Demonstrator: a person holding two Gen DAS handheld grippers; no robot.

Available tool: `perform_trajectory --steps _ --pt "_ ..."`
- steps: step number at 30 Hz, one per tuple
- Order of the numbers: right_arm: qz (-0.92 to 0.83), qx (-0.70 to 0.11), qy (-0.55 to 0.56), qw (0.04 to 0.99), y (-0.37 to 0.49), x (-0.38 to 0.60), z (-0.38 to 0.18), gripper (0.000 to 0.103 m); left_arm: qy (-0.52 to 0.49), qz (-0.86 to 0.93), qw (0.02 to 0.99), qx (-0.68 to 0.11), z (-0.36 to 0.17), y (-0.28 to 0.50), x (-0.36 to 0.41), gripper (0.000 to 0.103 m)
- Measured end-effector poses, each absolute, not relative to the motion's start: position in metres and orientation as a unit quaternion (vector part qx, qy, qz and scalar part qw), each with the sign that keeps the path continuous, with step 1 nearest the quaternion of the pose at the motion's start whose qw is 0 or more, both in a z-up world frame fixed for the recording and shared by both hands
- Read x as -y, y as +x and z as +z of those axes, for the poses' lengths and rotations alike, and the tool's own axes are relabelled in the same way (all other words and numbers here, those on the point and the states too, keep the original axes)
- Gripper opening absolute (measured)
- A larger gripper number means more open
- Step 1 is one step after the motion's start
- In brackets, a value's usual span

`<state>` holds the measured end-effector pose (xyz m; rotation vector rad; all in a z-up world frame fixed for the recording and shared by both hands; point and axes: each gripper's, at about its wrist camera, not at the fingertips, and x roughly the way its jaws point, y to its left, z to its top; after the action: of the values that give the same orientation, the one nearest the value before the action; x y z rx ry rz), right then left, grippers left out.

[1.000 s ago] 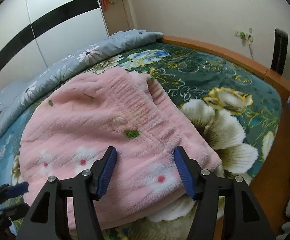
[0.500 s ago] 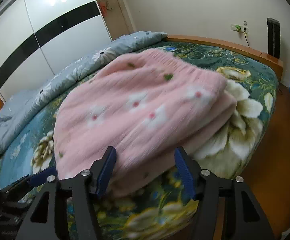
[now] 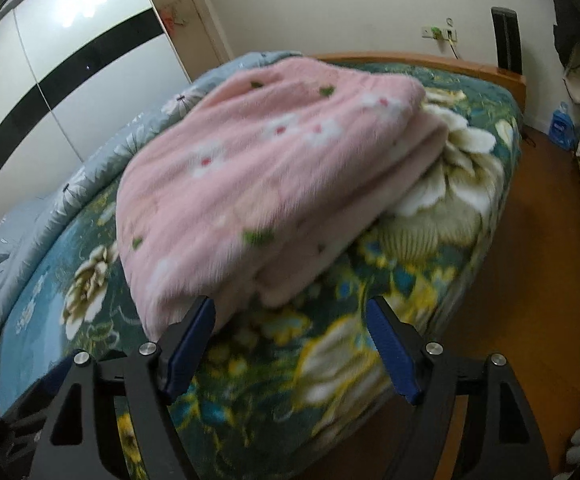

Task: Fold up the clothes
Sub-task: 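Carry the bundle with both grippers and lay it on the bed, then open both grippers and withdraw them from the folded garment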

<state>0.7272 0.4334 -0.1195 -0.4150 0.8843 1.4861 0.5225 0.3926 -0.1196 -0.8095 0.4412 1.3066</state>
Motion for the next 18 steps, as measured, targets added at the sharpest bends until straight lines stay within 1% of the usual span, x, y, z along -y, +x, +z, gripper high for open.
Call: perform_trajectory --steps 6,10,13,15,18 --pt "0.644 -0.384 -0.196 0.632 0.710 -0.423 -0.126 0.079 -0.350 0.623 0.667 -0.210 -0.119 0.507 -0.384 0.103" --pt "0.641 -0.374 -0.215 0.635 0.695 -0.413 -0.134 0.079 -0.357 0.627 0.657 -0.219 -0.126 0.497 -0.382 0.103" --pt "0.642 -0.376 -0.219 0.631 0.687 -0.410 -0.140 0.079 -0.365 0.637 0.637 -0.232 -0.134 0.488 -0.382 0.103" --pt "0.647 -0.363 -0.229 0.631 0.678 -0.409 -0.140 0.079 -0.363 0.655 0.620 -0.233 -0.139 0.479 -0.381 0.103" --pt "0.650 -0.355 -0.238 0.628 0.670 -0.409 -0.141 0.080 -0.392 0.657 0.601 -0.231 -0.152 0.464 -0.382 0.103"
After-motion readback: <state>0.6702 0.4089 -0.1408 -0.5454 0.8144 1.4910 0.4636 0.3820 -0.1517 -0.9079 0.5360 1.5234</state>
